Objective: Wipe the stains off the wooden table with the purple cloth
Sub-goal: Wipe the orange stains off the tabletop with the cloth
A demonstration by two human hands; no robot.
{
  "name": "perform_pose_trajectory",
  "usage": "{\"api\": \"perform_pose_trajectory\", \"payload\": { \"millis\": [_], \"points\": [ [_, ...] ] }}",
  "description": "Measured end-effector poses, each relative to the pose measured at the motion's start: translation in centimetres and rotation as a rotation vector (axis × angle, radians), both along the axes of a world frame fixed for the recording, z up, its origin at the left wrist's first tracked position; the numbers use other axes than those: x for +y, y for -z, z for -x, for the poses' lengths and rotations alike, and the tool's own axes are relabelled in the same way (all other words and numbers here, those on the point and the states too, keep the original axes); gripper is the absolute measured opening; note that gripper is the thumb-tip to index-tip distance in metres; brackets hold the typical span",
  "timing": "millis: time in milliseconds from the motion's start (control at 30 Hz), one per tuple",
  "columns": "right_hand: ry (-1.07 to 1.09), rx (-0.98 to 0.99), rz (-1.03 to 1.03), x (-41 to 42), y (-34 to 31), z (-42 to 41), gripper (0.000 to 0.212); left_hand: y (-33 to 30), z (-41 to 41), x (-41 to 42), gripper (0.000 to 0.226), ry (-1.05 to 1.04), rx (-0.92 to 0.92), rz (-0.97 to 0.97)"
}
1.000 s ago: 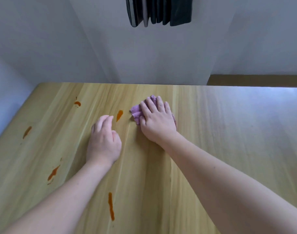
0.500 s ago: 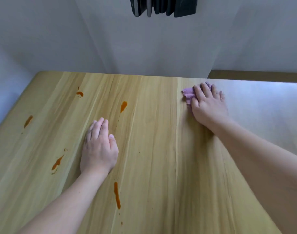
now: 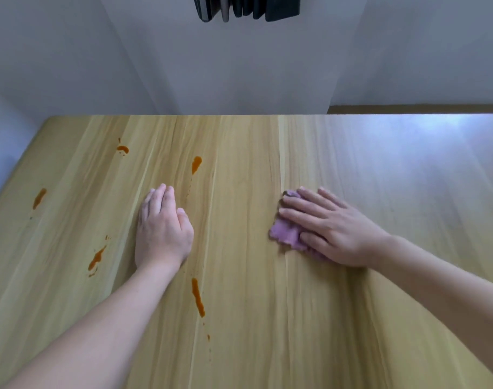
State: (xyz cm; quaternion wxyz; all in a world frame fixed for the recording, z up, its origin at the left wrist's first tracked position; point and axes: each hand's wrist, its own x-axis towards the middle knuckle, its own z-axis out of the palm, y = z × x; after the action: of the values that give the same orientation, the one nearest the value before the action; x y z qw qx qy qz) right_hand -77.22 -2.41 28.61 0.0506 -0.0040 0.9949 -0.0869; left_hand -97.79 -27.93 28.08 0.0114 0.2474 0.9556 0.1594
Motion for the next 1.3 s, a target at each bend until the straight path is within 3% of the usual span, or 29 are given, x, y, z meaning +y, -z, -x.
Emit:
{"api": "perform_pose_trajectory", "payload": {
  "millis": [100,167,233,333,467,633,700,800,867,933,1033,1133,1300],
  "points": [
    [0.443,0.005,-0.014,3.5,0.2,2.1,0.057,0.0,0.1,-0.4,0.051,0.043,-0.021,-0.013],
    [0.704,0.043,-0.003,1.6,0.7,4.7,0.056,-0.1,-0.6,-1.7,0.051,0.082,-0.037,0.008],
    [0.782,0.062,0.028,-2.0,0.8,7.2,0.058,0.0,-1.9,-3.2,0.052,0.126,-0.055,0.035],
    [0.573,0.094,0.037,-9.8,0.6,7.1,0.062,-0.3,-4.3,-6.4,0.052,0.159,-0.062,0.054],
    [0.265,0.075,0.036,-17.8,0.0,0.1,0.056,-0.4,-7.2,-9.7,0.059,0.186,-0.045,0.087],
    [0.024,-0.029,0.006,-14.6,-0.4,-7.9,0.053,-0.5,-10.6,-13.4,0.064,0.176,-0.058,0.165],
    [0.200,-0.036,-0.037,-11.3,-0.4,-7.9,0.056,-0.2,-11.5,-14.1,0.064,0.146,-0.059,0.187],
    [0.648,-0.041,0.007,-8.4,-0.2,-5.3,0.061,-0.1,-11.8,-13.9,0.064,0.118,-0.041,0.183],
    [0.882,-0.028,0.049,-9.6,0.2,-2.1,0.058,0.1,-11.6,-13.9,0.063,0.121,-0.026,0.175],
    [0.972,-0.002,0.071,-13.4,0.4,0.5,0.059,0.1,-11.7,-14.1,0.063,0.127,-0.019,0.171],
    [0.681,0.120,0.076,-22.0,0.3,0.4,0.058,-0.2,-11.8,-14.2,0.062,0.129,-0.017,0.163],
    [0.361,0.070,0.090,-27.3,-0.2,-5.2,0.053,-0.1,-11.8,-14.2,0.062,0.131,-0.017,0.159],
    [0.119,-0.004,0.032,-19.5,-0.2,-10.5,0.053,-0.3,-11.8,-14.2,0.062,0.133,-0.016,0.151]
  ]
}}
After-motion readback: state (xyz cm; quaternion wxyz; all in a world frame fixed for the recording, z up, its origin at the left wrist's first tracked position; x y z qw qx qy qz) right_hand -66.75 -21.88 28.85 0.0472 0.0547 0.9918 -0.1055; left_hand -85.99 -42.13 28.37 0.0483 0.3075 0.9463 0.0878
